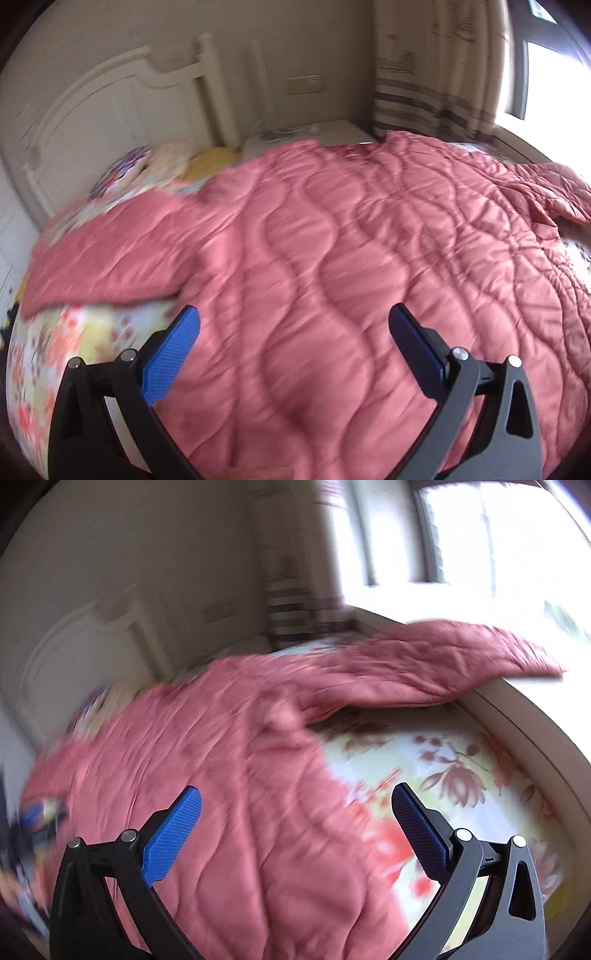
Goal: Fold large clothes
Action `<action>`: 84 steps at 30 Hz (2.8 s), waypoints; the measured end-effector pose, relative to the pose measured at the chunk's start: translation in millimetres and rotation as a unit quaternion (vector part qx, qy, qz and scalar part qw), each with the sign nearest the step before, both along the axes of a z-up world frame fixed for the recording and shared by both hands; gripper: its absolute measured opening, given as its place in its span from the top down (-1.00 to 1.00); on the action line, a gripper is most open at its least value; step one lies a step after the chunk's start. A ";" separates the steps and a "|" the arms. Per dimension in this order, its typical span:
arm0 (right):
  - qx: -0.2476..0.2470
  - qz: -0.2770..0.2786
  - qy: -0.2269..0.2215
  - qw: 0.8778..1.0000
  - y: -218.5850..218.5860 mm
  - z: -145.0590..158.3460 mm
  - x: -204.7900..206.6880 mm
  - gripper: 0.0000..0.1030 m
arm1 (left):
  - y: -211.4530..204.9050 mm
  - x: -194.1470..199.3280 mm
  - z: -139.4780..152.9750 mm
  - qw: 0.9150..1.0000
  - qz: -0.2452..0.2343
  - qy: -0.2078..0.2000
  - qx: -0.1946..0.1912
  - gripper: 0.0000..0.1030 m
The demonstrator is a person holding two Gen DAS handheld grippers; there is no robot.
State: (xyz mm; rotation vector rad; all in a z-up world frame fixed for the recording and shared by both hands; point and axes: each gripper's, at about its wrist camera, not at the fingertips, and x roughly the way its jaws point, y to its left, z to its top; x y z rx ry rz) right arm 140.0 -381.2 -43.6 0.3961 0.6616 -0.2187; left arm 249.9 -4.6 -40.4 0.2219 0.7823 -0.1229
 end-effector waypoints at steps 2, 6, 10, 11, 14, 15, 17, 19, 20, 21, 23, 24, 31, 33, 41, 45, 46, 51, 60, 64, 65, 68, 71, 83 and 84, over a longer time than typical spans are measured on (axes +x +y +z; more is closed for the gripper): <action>0.037 -0.056 -0.003 0.998 -33.4 -1.2 18.5 -0.91 | -20.2 12.0 -3.5 1.000 -0.012 0.008 -0.006 -0.96; 0.112 -0.140 0.002 0.984 -94.4 -19.6 49.1 -0.91 | -54.1 43.7 -23.2 0.997 -0.039 0.045 -0.044 -0.96; 0.153 -0.190 -0.002 0.970 -132.3 -38.1 62.4 -0.91 | -67.7 56.8 -60.1 0.994 -0.055 0.076 -0.055 -0.96; 0.161 -0.197 -0.004 0.967 -138.1 -40.7 63.9 -0.88 | -65.3 57.9 -62.0 0.993 -0.055 0.077 -0.065 -0.96; 0.189 -0.206 -0.009 0.960 -155.8 -50.7 72.0 -0.81 | -62.5 62.8 -54.4 0.991 -0.067 0.087 -0.075 -0.96; 0.192 -0.207 -0.009 0.959 -160.8 -53.3 75.7 -0.73 | -64.4 64.3 -50.7 0.991 -0.071 0.087 -0.073 -0.96; 0.197 -0.209 -0.013 0.958 -167.7 -55.5 79.7 -0.63 | -74.1 68.7 -40.5 0.991 -0.083 0.081 -0.068 -0.96; 0.193 -0.207 -0.036 0.958 -170.9 -52.3 78.8 -0.46 | -94.4 76.7 -28.3 0.991 -0.098 0.068 -0.058 -0.96; 0.180 -0.210 -0.047 0.960 -168.1 -47.8 75.7 -0.38 | -111.3 85.2 -22.8 0.991 -0.105 0.062 -0.053 -0.96; 0.157 -0.213 -0.060 0.963 -165.5 -41.5 73.2 -0.36 | -121.3 88.9 -18.9 0.990 -0.110 0.062 -0.055 -0.96; 0.107 -0.207 -0.076 0.970 -159.2 -28.0 72.5 -0.35 | -158.5 107.6 -14.0 0.988 -0.123 0.072 -0.064 -0.96; 0.089 -0.204 -0.078 0.972 -154.0 -22.2 73.6 -0.35 | -178.0 117.1 -13.3 0.987 -0.128 0.076 -0.063 -0.96; 0.032 -0.230 -0.095 0.968 -178.1 8.0 63.5 -0.35 | -291.9 151.5 -24.5 0.983 -0.157 0.085 -0.039 -0.96; 0.048 -0.235 -0.098 0.966 -193.8 8.5 60.5 -0.35 | -314.9 152.8 -36.1 0.982 -0.163 0.096 -0.019 -0.96; 0.104 -0.229 -0.123 0.960 -238.3 1.1 62.9 0.37 | -329.5 140.9 -55.8 0.976 -0.201 0.079 0.000 -0.96; 0.078 -0.231 -0.145 0.959 -235.0 9.9 63.7 0.69 | -311.0 133.3 -38.7 0.973 -0.219 0.049 -0.054 -0.95; 0.064 -0.230 -0.154 0.959 -226.7 15.8 63.6 0.71 | -301.4 129.1 -30.9 0.974 -0.217 0.032 -0.058 -0.95; -0.038 -0.186 -0.194 0.963 -163.1 64.2 78.4 0.74 | -216.7 134.5 7.2 0.980 -0.145 -0.002 -0.136 -0.95; -0.277 0.112 -0.178 0.937 97.6 87.8 138.1 0.71 | 15.4 131.2 12.2 0.951 0.118 0.003 -0.284 -0.95; -0.326 0.274 -0.068 0.902 196.3 18.9 163.8 0.03 | 65.9 111.6 -6.6 0.952 0.150 0.021 -0.266 -0.95; -0.330 0.304 -0.041 0.893 211.1 1.5 166.3 -0.38 | 72.2 108.4 -14.9 0.954 0.145 0.035 -0.259 -0.95; -0.346 0.343 -0.024 0.873 234.5 -26.1 149.9 -0.40 | 78.1 99.9 -34.3 0.959 0.123 0.064 -0.247 -0.95; -0.342 0.336 -0.032 0.877 226.6 -18.3 135.0 -0.41 | 58.2 89.3 -47.7 0.977 0.094 0.054 -0.183 -0.96; -0.131 0.120 0.028 0.984 74.7 -23.8 114.6 -0.63 | 26.4 135.0 -30.2 0.964 0.054 0.094 -0.242 -0.88; -0.109 0.111 0.037 0.987 67.9 -26.8 114.3 -0.63 | 21.1 141.4 -31.1 0.962 0.046 0.098 -0.250 -0.67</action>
